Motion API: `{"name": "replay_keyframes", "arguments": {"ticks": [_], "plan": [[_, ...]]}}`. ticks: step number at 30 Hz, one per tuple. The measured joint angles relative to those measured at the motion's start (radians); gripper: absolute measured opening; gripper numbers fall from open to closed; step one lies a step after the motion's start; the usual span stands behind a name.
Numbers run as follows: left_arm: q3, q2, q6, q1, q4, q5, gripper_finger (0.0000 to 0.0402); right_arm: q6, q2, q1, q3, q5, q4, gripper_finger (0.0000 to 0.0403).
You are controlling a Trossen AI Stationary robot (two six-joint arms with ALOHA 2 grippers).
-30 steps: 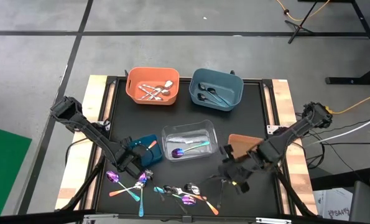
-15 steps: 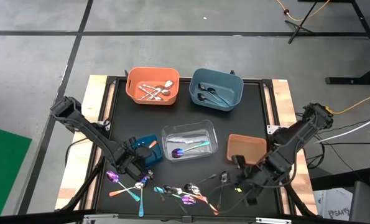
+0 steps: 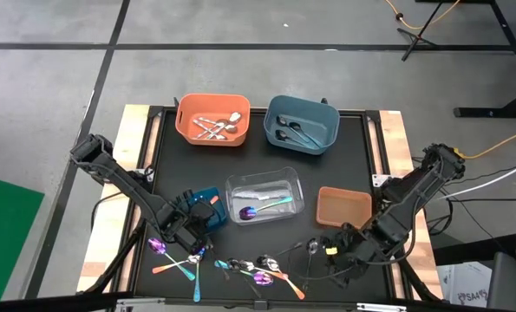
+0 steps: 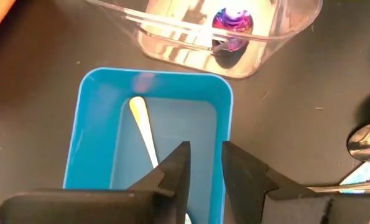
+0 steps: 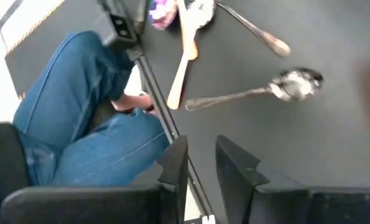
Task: Sort silverware by color (type)
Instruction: Put the black spoon into the light orange bin
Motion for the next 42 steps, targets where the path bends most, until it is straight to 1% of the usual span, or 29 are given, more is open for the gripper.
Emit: {"name": "replay_keyframes", "arguments": {"ticks": [3, 6, 11, 14, 17, 21, 27, 30, 42], "plan": [[0.000, 0.000, 0.000, 0.000, 0.000, -0.007, 0.0085, 0.075, 0.002, 0.000, 0.000, 0.001, -0.038, 0.0086], [0.000, 0.000, -0.001, 0.000, 0.000, -0.025, 0.0085, 0.179, 0.018, 0.000, 0.000, 0.025, -0.079, 0.0115], [0.000, 0.000, -0.001, 0.000, 0.001, -0.051, 0.0085, 0.363, 0.079, 0.000, 0.000, 0.058, -0.076, 0.0155], [0.000, 0.000, -0.001, 0.000, 0.001, -0.051, 0.0085, 0.439, 0.125, 0.000, 0.000, 0.097, -0.063, 0.0165], [0.000, 0.000, -0.001, 0.000, 0.001, -0.052, 0.0085, 0.501, 0.174, 0.000, 0.000, 0.129, -0.040, 0.0167], [0.000, 0.000, -0.002, 0.000, 0.001, -0.058, 0.0085, 0.581, 0.240, 0.000, 0.000, 0.132, -0.039, 0.0167], [0.000, 0.000, -0.002, 0.000, 0.001, -0.121, 0.0085, 0.634, 0.321, 0.000, 0.000, 0.125, -0.027, 0.0167], [0.000, 0.000, -0.002, 0.000, 0.001, -0.123, 0.0085, 0.633, 0.352, 0.000, 0.000, 0.106, -0.010, 0.0167], [0.000, 0.000, -0.002, 0.000, 0.002, -0.123, 0.0085, 0.633, 0.444, 0.000, 0.000, 0.106, 0.039, 0.0168]]}}
